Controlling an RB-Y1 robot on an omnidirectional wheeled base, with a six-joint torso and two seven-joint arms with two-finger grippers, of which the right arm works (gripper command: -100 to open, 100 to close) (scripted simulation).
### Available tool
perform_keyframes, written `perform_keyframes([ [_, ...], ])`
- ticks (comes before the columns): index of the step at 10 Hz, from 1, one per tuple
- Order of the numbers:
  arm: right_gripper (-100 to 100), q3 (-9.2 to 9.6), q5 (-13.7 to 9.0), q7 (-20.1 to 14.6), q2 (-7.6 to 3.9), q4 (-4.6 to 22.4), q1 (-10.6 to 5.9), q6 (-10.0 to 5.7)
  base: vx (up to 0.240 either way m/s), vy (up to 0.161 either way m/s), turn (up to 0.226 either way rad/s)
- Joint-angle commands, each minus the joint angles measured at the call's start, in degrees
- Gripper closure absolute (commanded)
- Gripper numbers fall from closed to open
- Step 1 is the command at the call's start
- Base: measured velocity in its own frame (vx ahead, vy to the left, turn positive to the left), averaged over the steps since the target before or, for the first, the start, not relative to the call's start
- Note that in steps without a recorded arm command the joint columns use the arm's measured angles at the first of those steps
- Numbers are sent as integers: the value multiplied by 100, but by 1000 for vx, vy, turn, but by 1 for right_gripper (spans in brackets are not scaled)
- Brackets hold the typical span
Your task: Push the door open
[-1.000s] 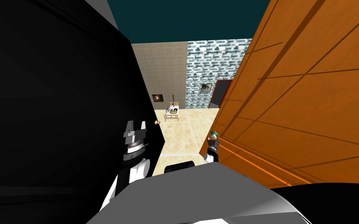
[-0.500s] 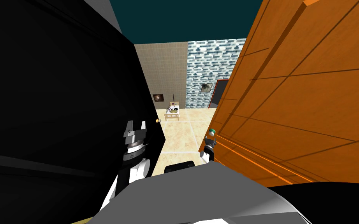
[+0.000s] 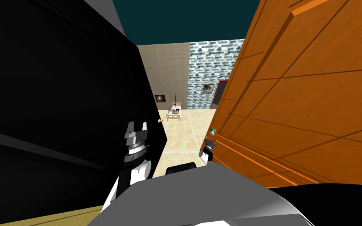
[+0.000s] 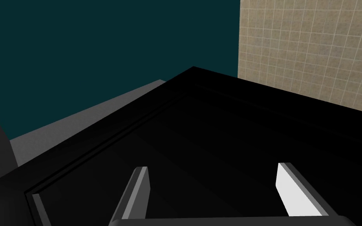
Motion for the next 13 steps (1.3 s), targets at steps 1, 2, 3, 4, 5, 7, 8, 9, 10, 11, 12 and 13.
perform_keyframes([
  [1,-100,18,-134,-206,123,-170,8,15,-79,0,17],
  [2,-100,31,-201,-331,186,-203,-12,1,-83,-4,14],
  [3,-100,43,-266,-451,248,-235,-30,-11,-83,-3,13],
  [4,-100,53,-318,-547,300,-261,-46,-22,-71,1,13],
  [5,-100,69,-403,-704,388,-304,-70,-39,-73,1,12],
  [7,-100,72,-404,-671,402,-382,-25,-12,-39,1,5],
  [8,-100,66,-415,-712,248,-375,-24,-6,63,-38,7],
  [9,-100,60,-422,-732,148,-369,-22,2,139,-127,13],
  [10,-100,52,-429,-756,77,-361,-19,13,157,-185,26],
  [11,-100,48,-433,-768,58,-357,-18,18,128,-181,16],
  [12,-100,40,-440,-793,55,-349,-15,29,185,-169,13],
  [13,-100,33,-447,-815,93,-342,-12,38,206,-160,20],
])
